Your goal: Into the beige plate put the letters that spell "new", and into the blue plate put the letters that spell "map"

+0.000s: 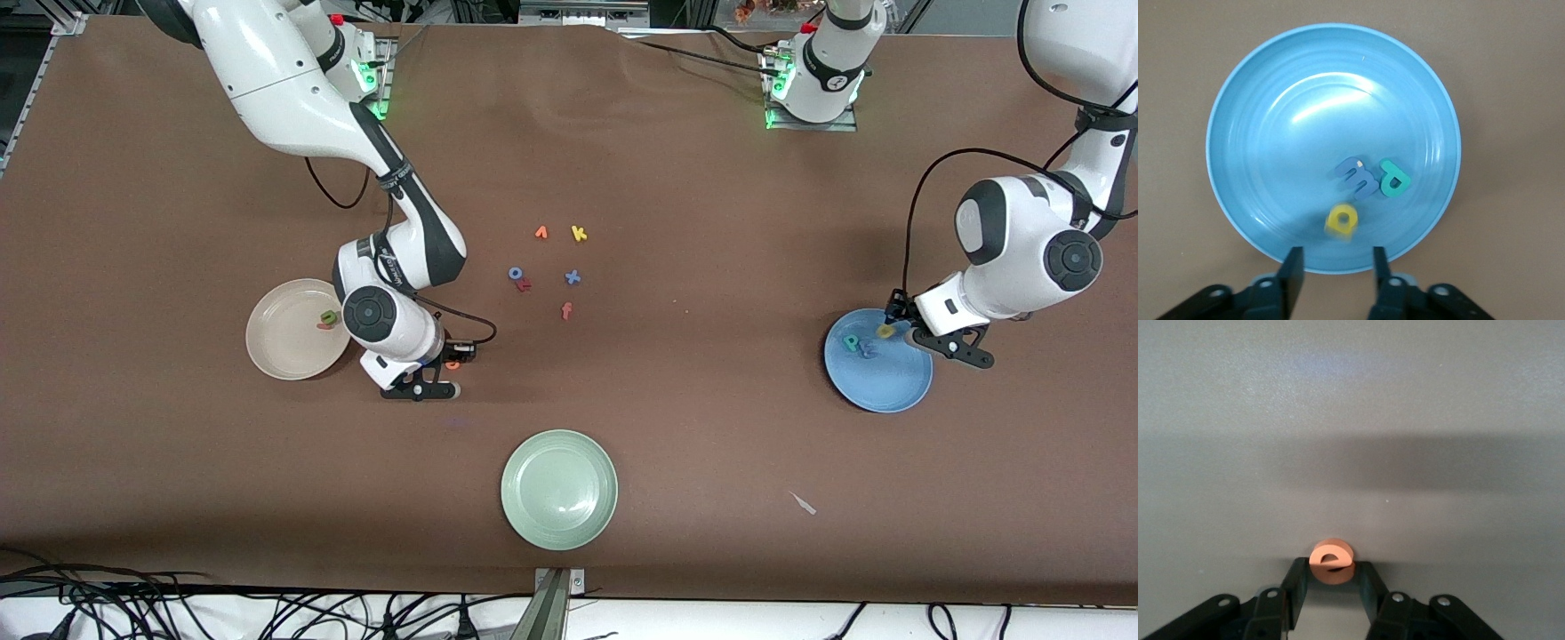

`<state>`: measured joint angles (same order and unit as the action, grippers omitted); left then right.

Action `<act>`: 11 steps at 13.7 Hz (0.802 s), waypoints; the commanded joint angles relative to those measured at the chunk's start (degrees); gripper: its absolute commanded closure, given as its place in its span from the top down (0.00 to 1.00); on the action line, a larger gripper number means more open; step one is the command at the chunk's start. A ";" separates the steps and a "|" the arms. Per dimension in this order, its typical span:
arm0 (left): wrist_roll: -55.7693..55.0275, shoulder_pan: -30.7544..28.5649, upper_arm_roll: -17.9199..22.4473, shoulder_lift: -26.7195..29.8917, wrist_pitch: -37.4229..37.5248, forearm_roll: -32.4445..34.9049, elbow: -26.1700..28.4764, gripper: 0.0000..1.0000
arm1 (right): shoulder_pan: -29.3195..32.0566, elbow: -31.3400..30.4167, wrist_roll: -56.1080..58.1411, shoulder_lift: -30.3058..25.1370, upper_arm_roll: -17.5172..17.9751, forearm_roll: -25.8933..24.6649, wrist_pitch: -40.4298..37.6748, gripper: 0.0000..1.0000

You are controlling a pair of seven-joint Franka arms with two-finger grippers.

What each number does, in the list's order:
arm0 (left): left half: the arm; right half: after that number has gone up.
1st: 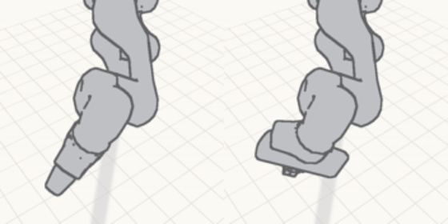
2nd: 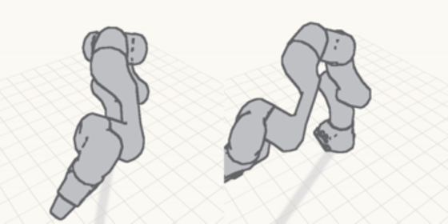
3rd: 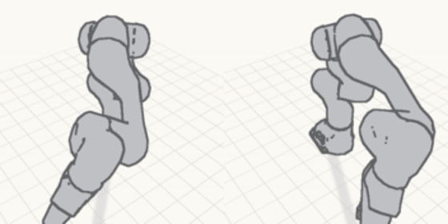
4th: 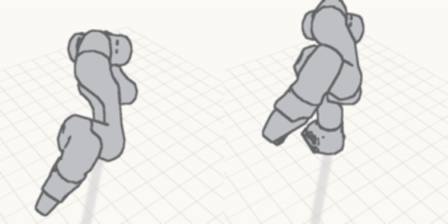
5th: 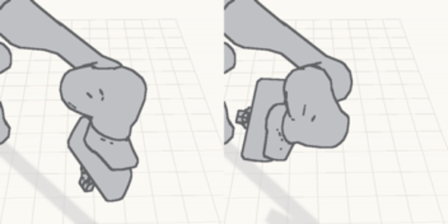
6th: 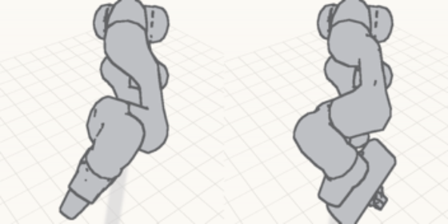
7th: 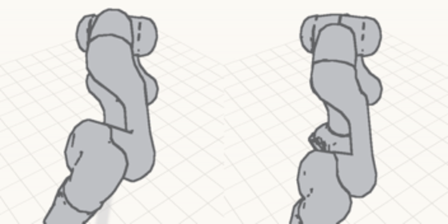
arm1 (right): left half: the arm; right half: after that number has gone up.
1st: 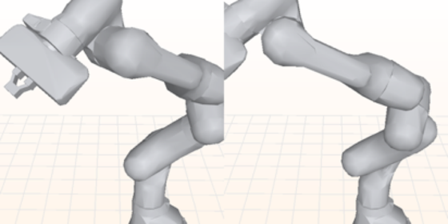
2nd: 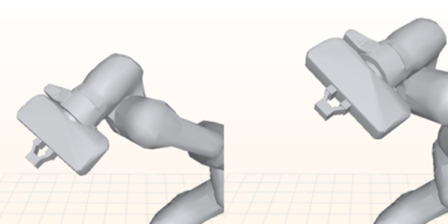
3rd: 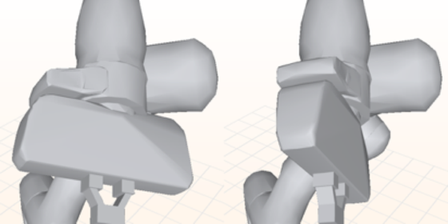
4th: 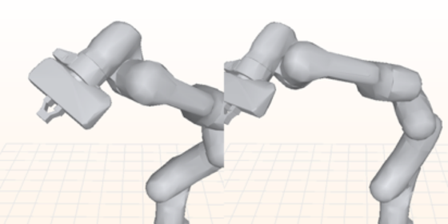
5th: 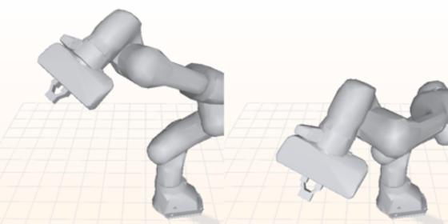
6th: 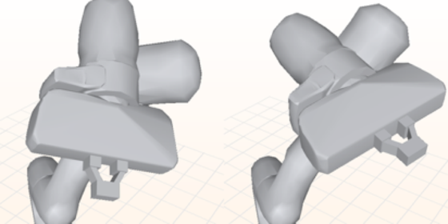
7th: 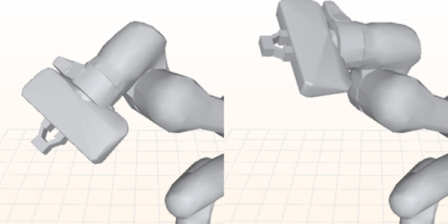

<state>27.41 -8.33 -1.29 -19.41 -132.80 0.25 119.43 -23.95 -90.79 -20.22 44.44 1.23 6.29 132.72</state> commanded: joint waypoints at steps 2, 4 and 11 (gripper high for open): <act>-0.07 -1.07 -0.21 0.16 -1.14 1.86 -0.07 1.00 | 0.13 1.14 0.27 0.65 0.35 1.01 -0.62 0.19; -0.43 -1.60 -0.30 1.82 -0.89 1.77 1.24 1.00 | 0.22 1.40 0.27 0.47 0.35 1.01 -0.88 0.16; -3.65 -1.60 -3.46 19.65 5.94 1.07 6.52 1.00 | 3.64 6.15 3.33 -2.59 -0.53 0.04 -13.96 0.12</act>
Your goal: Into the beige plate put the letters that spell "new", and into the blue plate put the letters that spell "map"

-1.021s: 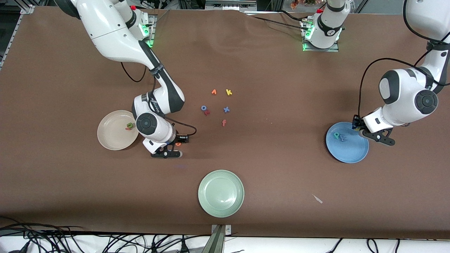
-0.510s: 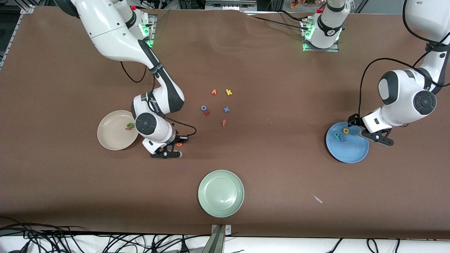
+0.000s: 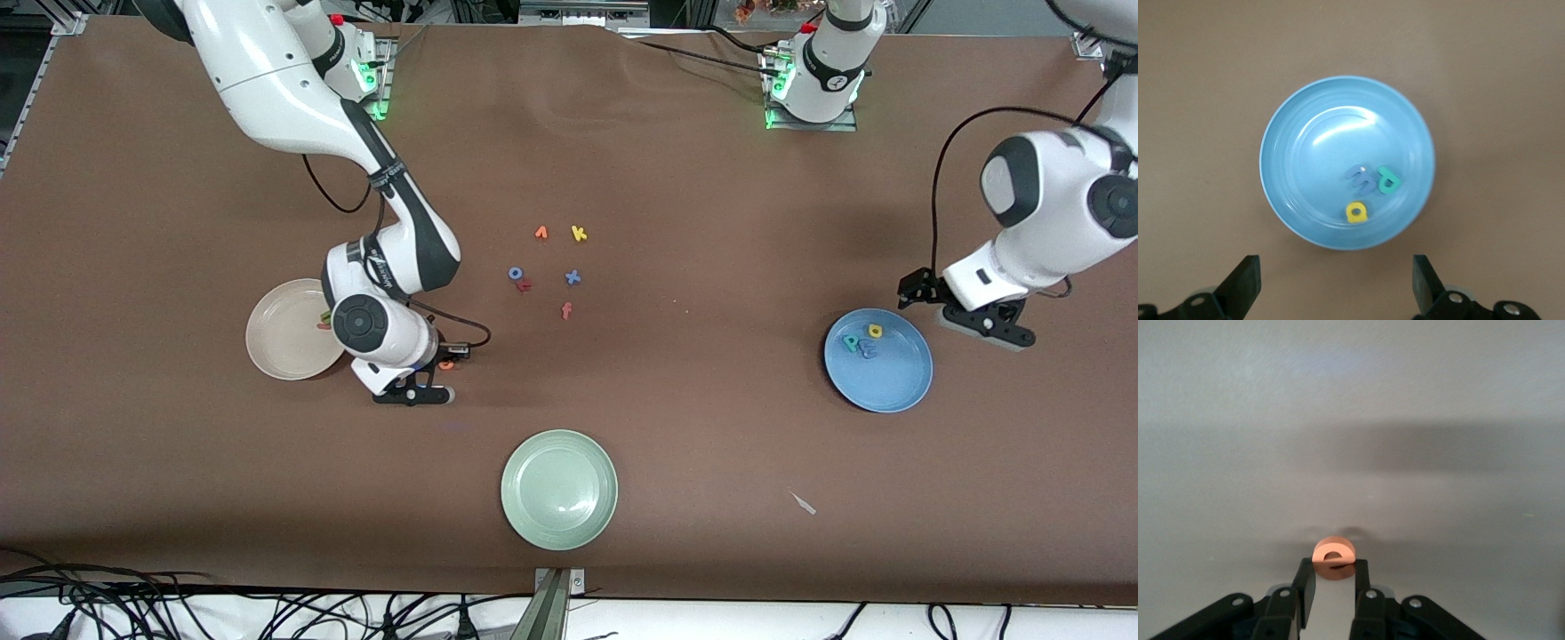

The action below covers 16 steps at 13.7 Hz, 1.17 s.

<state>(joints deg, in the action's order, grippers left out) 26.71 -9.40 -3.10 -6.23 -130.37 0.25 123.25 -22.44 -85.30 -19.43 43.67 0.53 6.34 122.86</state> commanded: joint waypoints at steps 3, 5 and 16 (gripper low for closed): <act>-8.69 0.95 -1.30 12.45 16.34 1.07 -1.59 1.00 | 2.49 -0.74 4.31 -4.46 -3.94 -0.27 -11.93 0.12; -8.69 1.92 1.42 12.64 25.56 1.16 -9.04 1.00 | 2.49 -2.15 6.41 -5.87 -6.93 -0.45 -14.74 0.12; -22.23 9.56 3.98 9.04 43.98 -5.09 -28.85 1.00 | 5.65 -6.20 18.65 -5.79 -16.61 -0.02 -20.55 0.69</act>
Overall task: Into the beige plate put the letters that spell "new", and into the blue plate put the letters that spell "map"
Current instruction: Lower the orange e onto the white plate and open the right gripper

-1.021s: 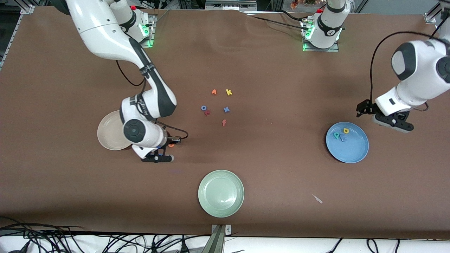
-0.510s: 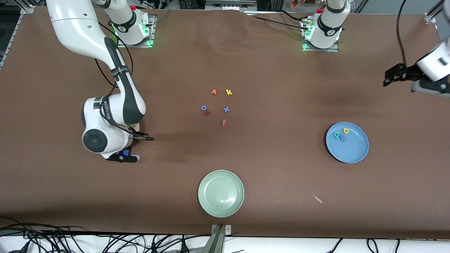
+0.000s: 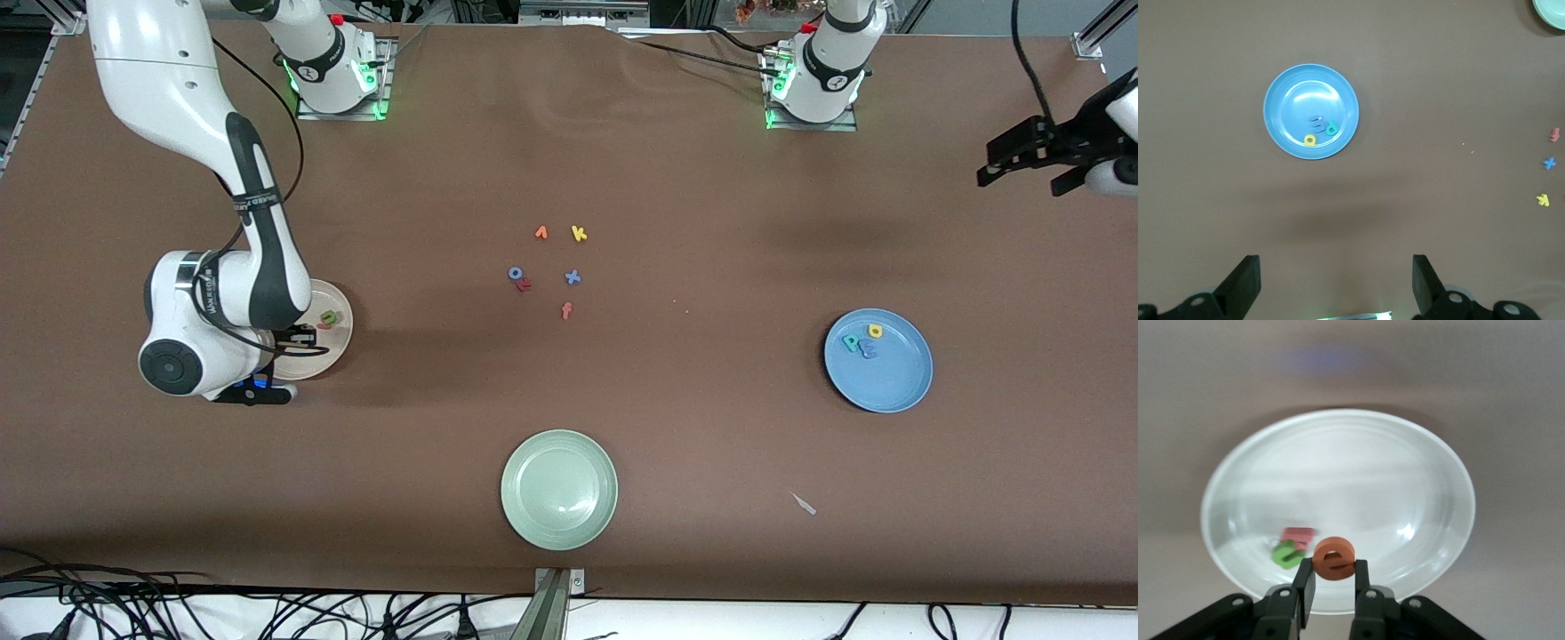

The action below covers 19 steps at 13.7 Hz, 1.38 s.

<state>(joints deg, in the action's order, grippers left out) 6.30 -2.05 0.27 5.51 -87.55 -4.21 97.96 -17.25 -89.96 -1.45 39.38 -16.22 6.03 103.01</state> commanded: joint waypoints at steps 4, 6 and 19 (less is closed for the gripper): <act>-1.90 6.52 1.58 -4.09 1.06 1.20 -5.48 1.00 | 0.72 2.32 0.66 -1.59 0.40 1.43 -5.69 1.00; -2.60 7.67 1.67 -5.59 1.15 3.24 -7.34 1.00 | 0.37 5.92 0.75 -1.77 0.49 4.33 -9.73 1.00; -3.04 1.79 1.76 -5.77 1.24 2.63 -6.46 1.00 | 1.41 -10.01 1.71 -29.85 8.47 -0.75 -7.95 1.00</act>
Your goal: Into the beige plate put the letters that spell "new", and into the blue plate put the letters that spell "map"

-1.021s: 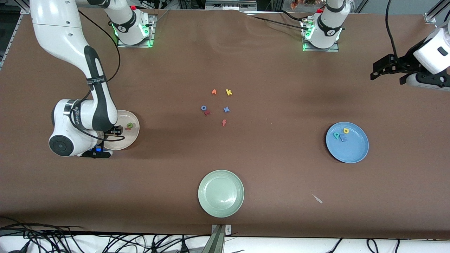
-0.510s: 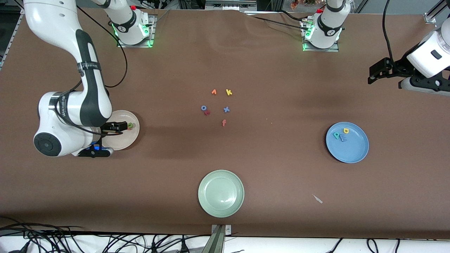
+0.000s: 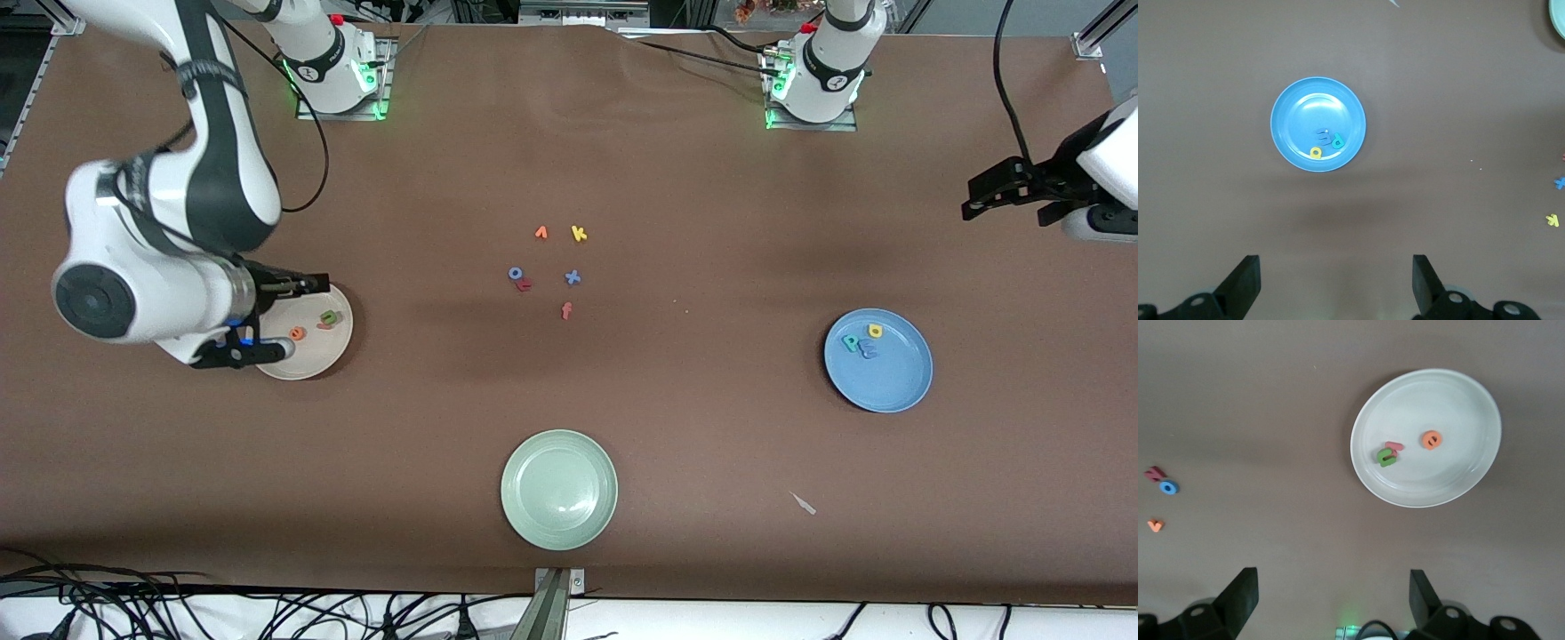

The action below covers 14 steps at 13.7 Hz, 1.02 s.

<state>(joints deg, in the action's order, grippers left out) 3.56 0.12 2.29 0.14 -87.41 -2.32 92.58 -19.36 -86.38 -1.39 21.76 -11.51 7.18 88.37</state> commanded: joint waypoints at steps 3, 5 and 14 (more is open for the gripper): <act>-0.31 -0.38 -0.36 -0.41 1.01 0.82 -1.08 1.00 | 8.62 -15.84 2.71 -18.05 7.98 -2.00 5.86 1.00; -0.31 -0.29 -0.44 -0.41 0.92 0.74 -1.17 1.00 | 10.12 -14.79 2.88 -19.81 8.08 -2.26 2.88 1.00; -0.31 -0.29 -0.53 -0.41 0.92 0.74 -1.17 1.00 | 14.87 -7.66 2.45 -24.39 8.26 -8.59 -6.11 1.00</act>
<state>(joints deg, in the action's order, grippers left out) 3.56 -0.22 1.99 0.13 -87.39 -2.32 92.56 -5.81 -94.42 0.88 -3.09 -4.27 -1.04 81.93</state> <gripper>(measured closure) 0.000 0.000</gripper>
